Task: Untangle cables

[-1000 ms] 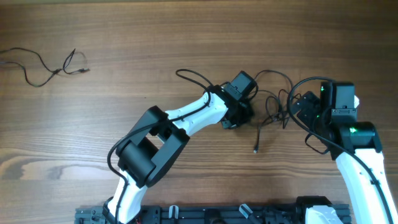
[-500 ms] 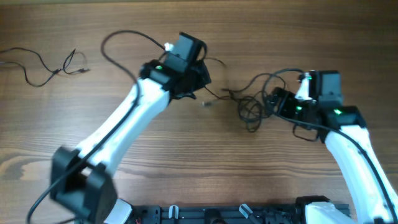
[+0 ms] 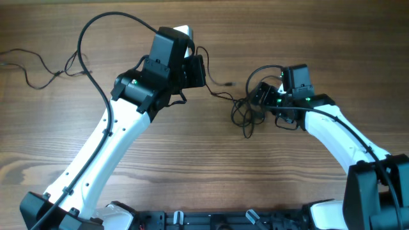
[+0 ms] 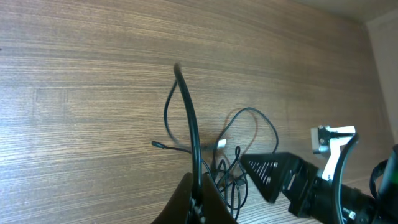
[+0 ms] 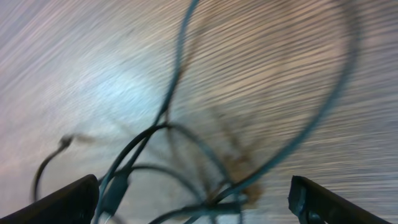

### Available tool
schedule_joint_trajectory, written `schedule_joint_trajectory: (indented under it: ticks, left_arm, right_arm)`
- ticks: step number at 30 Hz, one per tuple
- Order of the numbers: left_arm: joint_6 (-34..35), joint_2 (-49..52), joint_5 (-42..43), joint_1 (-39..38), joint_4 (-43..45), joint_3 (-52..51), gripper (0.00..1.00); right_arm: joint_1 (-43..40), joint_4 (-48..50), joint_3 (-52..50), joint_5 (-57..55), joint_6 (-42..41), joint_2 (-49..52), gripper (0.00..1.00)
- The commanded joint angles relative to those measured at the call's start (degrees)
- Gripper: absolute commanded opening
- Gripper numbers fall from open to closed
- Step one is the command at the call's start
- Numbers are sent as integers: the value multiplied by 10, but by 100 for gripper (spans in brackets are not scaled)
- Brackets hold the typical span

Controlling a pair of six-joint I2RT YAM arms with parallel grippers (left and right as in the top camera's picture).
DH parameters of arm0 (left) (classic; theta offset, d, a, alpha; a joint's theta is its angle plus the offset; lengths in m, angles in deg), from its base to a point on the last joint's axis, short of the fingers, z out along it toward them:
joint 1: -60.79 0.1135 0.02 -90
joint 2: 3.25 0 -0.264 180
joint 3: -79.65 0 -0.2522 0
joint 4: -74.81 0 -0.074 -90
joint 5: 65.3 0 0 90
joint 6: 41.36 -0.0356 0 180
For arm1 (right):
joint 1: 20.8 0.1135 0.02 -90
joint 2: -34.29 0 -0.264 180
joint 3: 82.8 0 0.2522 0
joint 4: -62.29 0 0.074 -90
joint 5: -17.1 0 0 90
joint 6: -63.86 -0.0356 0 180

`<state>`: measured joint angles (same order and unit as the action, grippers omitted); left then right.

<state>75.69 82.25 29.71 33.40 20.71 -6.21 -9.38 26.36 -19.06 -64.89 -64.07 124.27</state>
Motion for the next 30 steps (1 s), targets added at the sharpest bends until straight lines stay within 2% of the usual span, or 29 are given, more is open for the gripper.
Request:
schedule_joint_trajectory:
  ticks: [1, 5, 6, 7, 11, 16, 18, 21, 23, 26, 30]
  left_arm:
    - [-13, -7, 5, 3, 0, 2, 4]
    - [-14, -8, 5, 3, 1, 2, 4]
    - [-14, -8, 4, 3, 1, 2, 4]
    - [-14, -9, -2, 7, 1, 3, 4]
    - [-13, -56, -108, 83, 0, 3, 4]
    - [-11, -160, -118, 338, 8, 3, 4]
    - [-11, -191, -79, 459, 10, 3, 4]
    - [-9, -207, 12, 582, 10, 3, 4]
    - [4, -206, 74, 653, 8, 3, 4]
    - [10, -199, 135, 711, 11, 3, 4]
    - [11, -195, 184, 721, 23, 3, 4]
  right_arm:
    - [0, 7, -1, -61, -73, 28, 88]
    - [0, 39, -1, -32, -72, 81, 70]
    - [0, 65, -1, -7, -72, 101, 33]
    - [-1, 74, -1, -3, -73, 108, 7]
    - [-52, 64, -1, -3, -59, 86, 4]
    - [-252, -25, -1, -3, 72, 0, 4]
    - [-344, -43, -1, 13, 127, -26, 4]
    - [-439, -50, -1, 91, 169, -40, 5]
    - [-483, -48, -1, 151, 169, -40, 4]
    - [-501, -47, -1, 187, 175, -40, 5]
    - [-471, -41, -1, 263, 216, -41, 5]
